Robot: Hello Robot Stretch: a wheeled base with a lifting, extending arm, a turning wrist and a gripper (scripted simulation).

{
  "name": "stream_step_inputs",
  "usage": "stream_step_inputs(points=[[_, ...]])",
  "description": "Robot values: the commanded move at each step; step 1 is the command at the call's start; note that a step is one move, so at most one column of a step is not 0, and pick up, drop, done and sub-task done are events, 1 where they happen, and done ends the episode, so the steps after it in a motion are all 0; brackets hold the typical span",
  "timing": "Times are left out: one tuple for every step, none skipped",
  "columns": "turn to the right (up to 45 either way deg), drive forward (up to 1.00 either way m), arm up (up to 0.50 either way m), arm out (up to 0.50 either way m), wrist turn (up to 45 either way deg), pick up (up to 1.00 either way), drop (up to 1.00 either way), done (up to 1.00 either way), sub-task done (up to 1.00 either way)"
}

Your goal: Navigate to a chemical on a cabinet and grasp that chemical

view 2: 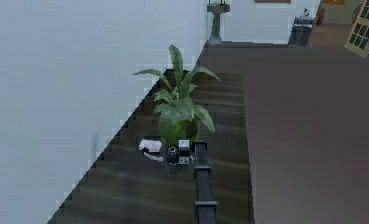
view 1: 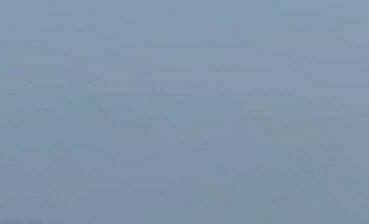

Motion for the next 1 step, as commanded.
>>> stream_step_inputs(points=[[0.0, 0.00, 0.00, 0.00, 0.0, 0.00, 0.00, 1.00, 0.00]])
